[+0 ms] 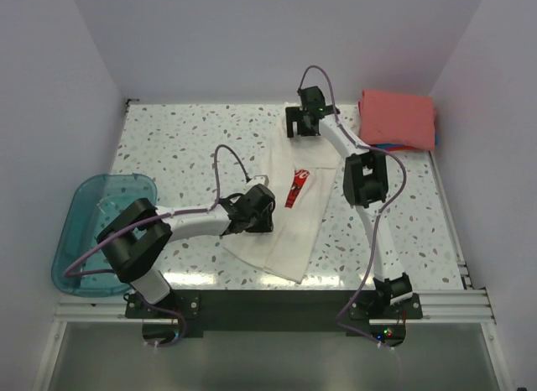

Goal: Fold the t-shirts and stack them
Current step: Fold the tshirt

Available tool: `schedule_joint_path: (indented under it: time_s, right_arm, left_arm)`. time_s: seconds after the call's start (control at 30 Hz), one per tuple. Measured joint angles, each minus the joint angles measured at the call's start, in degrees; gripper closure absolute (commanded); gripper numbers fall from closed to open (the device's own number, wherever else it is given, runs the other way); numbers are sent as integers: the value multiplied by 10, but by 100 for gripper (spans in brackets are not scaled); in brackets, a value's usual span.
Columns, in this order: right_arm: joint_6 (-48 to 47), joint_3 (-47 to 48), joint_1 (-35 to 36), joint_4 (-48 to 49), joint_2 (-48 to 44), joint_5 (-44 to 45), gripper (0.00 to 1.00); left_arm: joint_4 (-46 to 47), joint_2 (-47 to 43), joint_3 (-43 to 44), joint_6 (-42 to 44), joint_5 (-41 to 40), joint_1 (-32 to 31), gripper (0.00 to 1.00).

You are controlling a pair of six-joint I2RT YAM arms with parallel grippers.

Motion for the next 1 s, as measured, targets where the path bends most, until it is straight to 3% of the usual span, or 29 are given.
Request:
schedule_joint_path:
  time_s: [0.23, 0.4, 0.53, 1.0]
  right_arm:
    - [-17, -52, 5, 21, -29, 24, 7]
    - [-18, -113, 4, 44, -86, 50, 16]
    - [-28, -101, 0, 84, -104, 49, 32]
    - [-40, -51, -27, 139, -28, -44, 50]
  left_arm:
    - [-10, 10, 20, -12, 36, -10, 54]
    - [-38, 4, 22, -14, 37, -9, 54]
    - [-54, 0, 22, -14, 37, -8, 54]
    - [-63, -2, 22, 0, 52, 10, 54]
